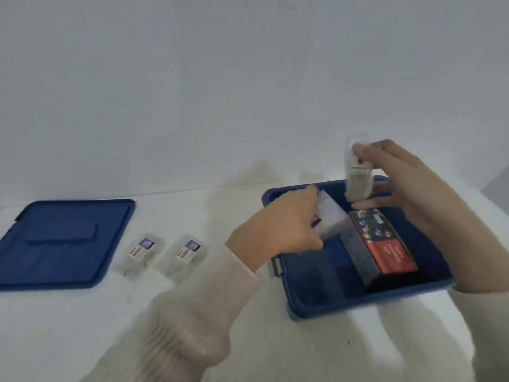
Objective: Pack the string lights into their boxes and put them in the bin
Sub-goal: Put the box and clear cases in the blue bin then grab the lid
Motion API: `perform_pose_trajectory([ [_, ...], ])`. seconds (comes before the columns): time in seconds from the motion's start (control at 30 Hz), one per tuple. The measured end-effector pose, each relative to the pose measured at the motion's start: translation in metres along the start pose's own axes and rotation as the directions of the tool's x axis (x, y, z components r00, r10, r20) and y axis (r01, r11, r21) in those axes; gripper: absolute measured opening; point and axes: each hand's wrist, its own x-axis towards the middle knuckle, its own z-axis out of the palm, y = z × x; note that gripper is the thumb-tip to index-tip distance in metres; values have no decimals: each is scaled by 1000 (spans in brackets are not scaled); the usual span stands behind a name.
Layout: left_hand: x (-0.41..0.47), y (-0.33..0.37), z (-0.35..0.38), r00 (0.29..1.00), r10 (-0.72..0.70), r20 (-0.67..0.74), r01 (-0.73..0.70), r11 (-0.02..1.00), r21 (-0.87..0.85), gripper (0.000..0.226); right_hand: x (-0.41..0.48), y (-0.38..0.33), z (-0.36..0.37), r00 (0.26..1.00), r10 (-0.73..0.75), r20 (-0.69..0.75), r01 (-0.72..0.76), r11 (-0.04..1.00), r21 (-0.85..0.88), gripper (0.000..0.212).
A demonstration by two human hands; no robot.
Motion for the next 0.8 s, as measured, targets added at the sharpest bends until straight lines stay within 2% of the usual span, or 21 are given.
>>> perform_pose_trajectory([
  [0.07, 27, 3, 27, 997, -2, 82, -7, 994, 108, 53, 10, 13, -7, 998, 33, 62, -29, 997, -67, 33],
  [0.13, 45, 1, 46, 989, -39, 141, 7, 975, 221, 54, 18, 25, -8, 994, 56, 96, -46, 994, -102, 34],
  [0.23, 61, -4, 62, 986, -93, 141, 24, 903, 428, 55, 25, 38, -9, 985, 46, 169, -31, 995, -91, 35],
  [0.3, 68, -9, 71, 981, -133, 139, 46, 864, 502, 52, 29, 44, -13, 976, 28, 218, -8, 996, -92, 40],
  [0.4, 73, -15, 79, 963, -205, 177, 87, 852, 516, 50, 35, 54, -20, 958, -42, 283, 133, 941, -312, 43],
  [0.5, 76, -17, 79, 956, -240, 171, 111, 831, 545, 46, 37, 66, -25, 902, -129, 412, 364, 741, -564, 45],
  [0.57, 77, -17, 77, 960, -242, 142, 123, 818, 562, 45, 37, 74, -25, 834, -161, 527, 533, 481, -696, 51],
  [0.63, 78, -19, 77, 966, -232, 117, 126, 813, 569, 43, 41, 80, -23, 723, -185, 665, 690, 235, -685, 55],
  [0.67, 78, -19, 77, 968, -227, 105, 129, 814, 566, 41, 43, 82, -22, 672, -179, 719, 741, 155, -654, 56],
  [0.73, 77, -20, 77, 972, -220, 82, 136, 814, 565, 35, 47, 87, -17, 593, -149, 791, 802, 30, -596, 52],
  [0.8, 76, -19, 77, 972, -224, 75, 142, 808, 571, 33, 52, 94, -13, 552, -82, 829, 828, -56, -557, 46],
])
